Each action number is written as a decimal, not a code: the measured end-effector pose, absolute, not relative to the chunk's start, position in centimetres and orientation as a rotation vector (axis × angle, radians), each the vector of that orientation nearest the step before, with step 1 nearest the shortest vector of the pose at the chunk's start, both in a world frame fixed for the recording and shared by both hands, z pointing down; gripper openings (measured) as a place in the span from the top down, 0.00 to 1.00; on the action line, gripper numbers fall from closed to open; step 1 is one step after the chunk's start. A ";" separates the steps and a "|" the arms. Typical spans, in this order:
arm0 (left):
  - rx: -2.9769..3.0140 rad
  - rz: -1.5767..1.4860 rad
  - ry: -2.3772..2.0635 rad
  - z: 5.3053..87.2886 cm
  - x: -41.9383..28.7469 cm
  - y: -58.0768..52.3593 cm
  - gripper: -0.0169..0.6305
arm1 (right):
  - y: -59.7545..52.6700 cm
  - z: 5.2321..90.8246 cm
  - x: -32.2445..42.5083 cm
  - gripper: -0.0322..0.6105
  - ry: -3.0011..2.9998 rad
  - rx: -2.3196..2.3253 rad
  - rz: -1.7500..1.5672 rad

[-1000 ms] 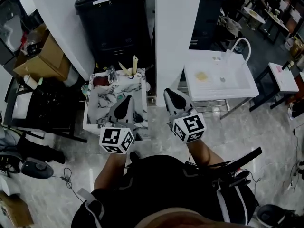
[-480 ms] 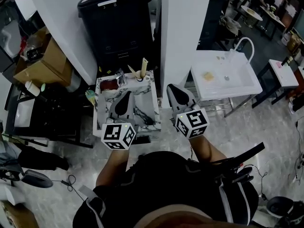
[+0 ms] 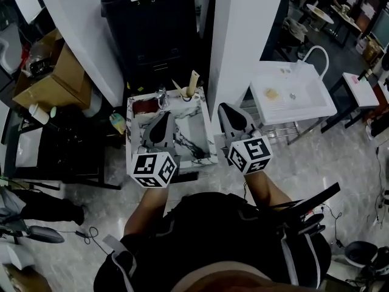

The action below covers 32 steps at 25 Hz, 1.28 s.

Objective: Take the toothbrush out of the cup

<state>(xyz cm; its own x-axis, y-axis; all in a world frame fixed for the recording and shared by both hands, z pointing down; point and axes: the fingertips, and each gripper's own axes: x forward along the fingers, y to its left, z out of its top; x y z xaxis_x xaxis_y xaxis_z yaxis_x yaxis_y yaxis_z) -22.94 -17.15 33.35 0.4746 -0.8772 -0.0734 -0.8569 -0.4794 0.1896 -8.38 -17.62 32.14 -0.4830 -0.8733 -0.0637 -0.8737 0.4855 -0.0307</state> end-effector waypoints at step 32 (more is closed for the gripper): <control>2.421 -0.116 -1.716 37.4 -20.4 -28.7 0.97 | -33.4 34.8 -7.7 0.81 2.779 -1.346 -0.066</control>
